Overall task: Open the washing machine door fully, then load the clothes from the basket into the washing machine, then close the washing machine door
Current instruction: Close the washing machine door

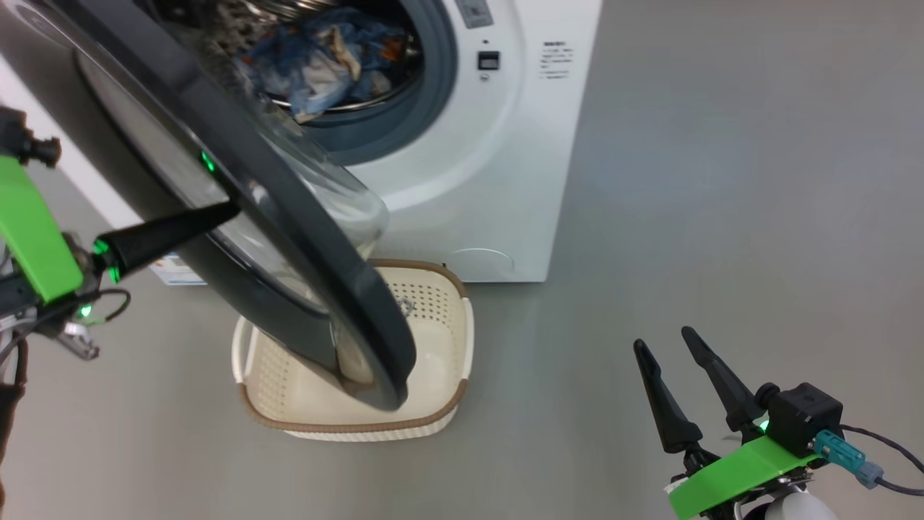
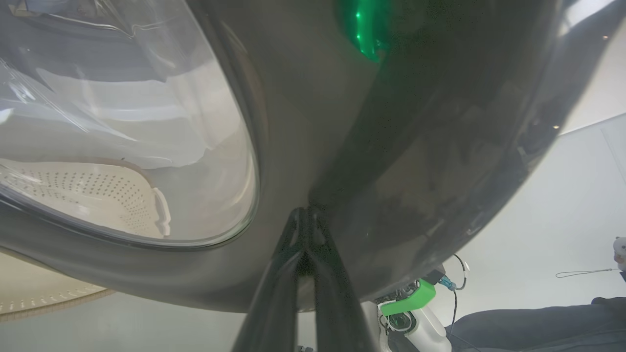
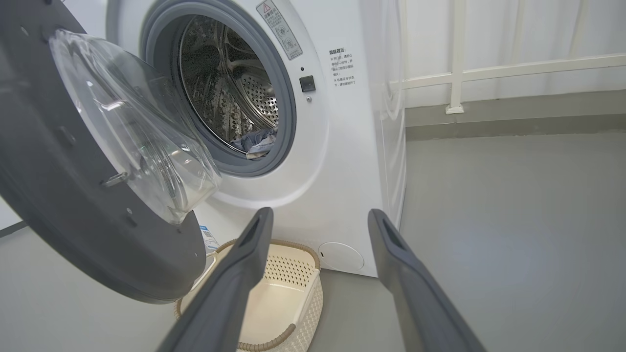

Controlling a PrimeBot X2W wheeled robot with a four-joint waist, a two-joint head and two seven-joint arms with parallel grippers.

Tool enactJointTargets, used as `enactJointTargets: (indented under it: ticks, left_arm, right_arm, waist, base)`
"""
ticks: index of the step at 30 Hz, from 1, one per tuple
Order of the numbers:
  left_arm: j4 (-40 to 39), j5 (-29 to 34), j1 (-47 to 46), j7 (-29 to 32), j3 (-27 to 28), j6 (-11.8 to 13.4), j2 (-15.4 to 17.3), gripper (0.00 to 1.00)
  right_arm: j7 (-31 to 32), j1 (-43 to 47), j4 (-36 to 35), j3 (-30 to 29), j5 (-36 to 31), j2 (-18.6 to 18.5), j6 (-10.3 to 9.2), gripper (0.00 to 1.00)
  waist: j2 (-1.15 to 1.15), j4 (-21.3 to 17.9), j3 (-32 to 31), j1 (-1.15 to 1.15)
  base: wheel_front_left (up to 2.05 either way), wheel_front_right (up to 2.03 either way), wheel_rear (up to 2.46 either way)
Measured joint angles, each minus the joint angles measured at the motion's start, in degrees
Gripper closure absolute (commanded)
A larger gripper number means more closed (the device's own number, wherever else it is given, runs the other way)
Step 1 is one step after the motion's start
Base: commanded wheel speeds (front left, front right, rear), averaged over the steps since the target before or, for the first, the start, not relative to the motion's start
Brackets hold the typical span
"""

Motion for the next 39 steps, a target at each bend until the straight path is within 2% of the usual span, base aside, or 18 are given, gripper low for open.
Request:
enactJointTargets:
  ticks: [15,21,34,37,38,39]
  left_arm:
    - [3.88,3.02,-4.8,-6.41,-1.64,0.0,-1.87,1.0]
    - [3.52,2.82,-3.56,-7.65,-1.46,-0.18,-1.26,1.0]
    - [2.41,3.1,9.26,-12.3,-0.9,-0.18,2.42,1.0]
    - [2.38,3.0,12.33,-13.89,-0.91,-0.18,2.49,0.82]
    - [2.38,2.99,13.31,-14.54,-0.85,-0.18,2.54,0.73]
    - [2.36,2.97,14.3,-15.18,-0.76,-0.18,2.56,0.69]
  right_arm:
    - [0.0,-2.05,-0.49,-1.52,-0.03,1.31,0.0,0.0]
    - [0.0,-2.01,-0.45,-1.82,-0.3,1.41,0.0,0.0]
    - [0.0,-0.03,-0.05,-1.64,-0.3,0.87,0.0,0.0]
    - [0.0,0.16,0.02,-1.58,-0.29,0.82,0.0,0.0]
    - [0.0,0.17,0.03,-1.54,-0.29,0.78,0.0,0.0]
    - [0.0,0.18,0.04,-1.48,-0.29,0.76,0.0,0.0]
  waist:
    - [0.0,-6.0,3.08,0.0]
    - [0.0,-5.17,2.52,0.0]
    - [0.0,-2.05,-1.16,0.0]
    - [0.0,-1.56,-1.96,0.0]
    - [0.0,-1.45,-2.22,0.0]
    - [0.0,-1.38,-2.46,0.0]
  base:
    - [0.0,0.0,0.0]
    - [0.0,0.0,0.0]
    - [0.0,0.0,0.0]
    - [0.0,0.0,0.0]
    - [0.0,0.0,0.0]
    - [0.0,0.0,0.0]
